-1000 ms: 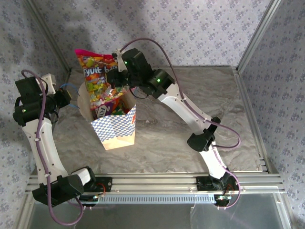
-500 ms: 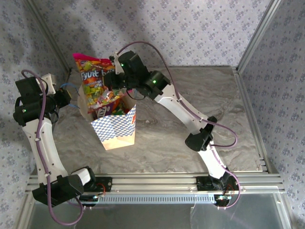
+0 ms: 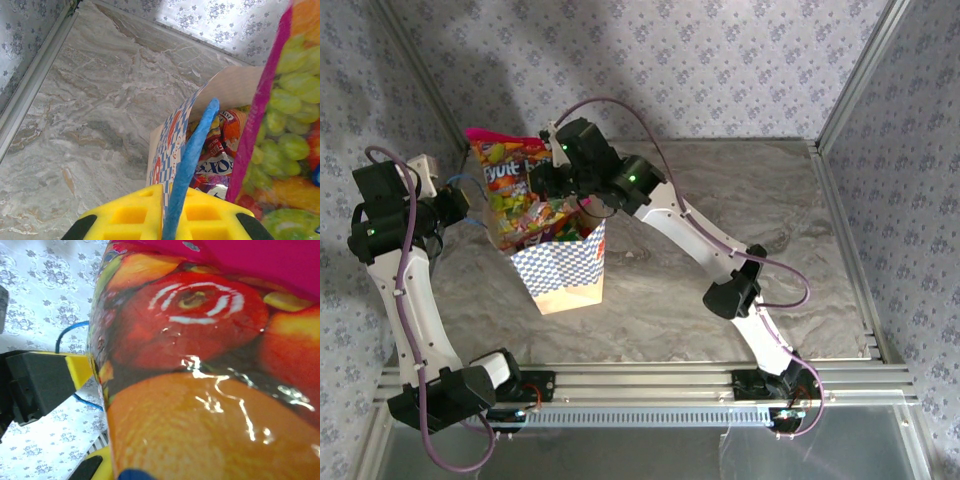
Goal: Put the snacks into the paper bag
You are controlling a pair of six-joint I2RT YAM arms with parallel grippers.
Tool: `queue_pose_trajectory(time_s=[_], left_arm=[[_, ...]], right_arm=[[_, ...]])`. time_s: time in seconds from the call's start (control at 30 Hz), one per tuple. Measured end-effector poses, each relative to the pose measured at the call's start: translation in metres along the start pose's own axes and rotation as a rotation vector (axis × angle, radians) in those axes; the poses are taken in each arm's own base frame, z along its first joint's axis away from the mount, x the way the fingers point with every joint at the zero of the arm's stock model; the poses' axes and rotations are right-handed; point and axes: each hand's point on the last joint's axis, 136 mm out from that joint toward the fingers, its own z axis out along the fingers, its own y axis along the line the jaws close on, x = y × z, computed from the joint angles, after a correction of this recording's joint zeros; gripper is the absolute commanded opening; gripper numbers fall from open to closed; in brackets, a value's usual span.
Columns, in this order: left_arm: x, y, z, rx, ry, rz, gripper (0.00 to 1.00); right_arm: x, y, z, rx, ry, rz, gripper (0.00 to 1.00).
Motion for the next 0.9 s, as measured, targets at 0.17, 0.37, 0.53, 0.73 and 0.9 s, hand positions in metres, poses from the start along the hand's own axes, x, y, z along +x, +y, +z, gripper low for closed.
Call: queue_pose_trajectory(time_s=[0.17, 0.37, 0.53, 0.73, 0.9], left_arm=[[0.0, 0.0, 0.0, 0.0, 0.0, 0.0, 0.12], [0.0, -0.001, 0.0, 0.004, 0.0, 0.0, 0.12], [0.0, -0.002, 0.0, 0.015, 0.002, 0.0, 0.12], [0.001, -0.003, 0.002, 0.021, 0.008, -0.002, 0.12], [0.001, -0.003, 0.002, 0.022, 0.01, -0.003, 0.12]], right_arm=[[0.008, -0.007, 0.0, 0.028, 0.029, 0.019, 0.0], [0.02, -0.016, 0.005, 0.056, 0.066, 0.046, 0.0], [0.034, -0.028, 0.008, 0.096, 0.102, 0.08, 0.0], [0.034, -0.029, 0.0, 0.11, 0.101, 0.09, 0.0], [0.027, -0.022, -0.01, 0.098, 0.081, 0.092, 0.0]])
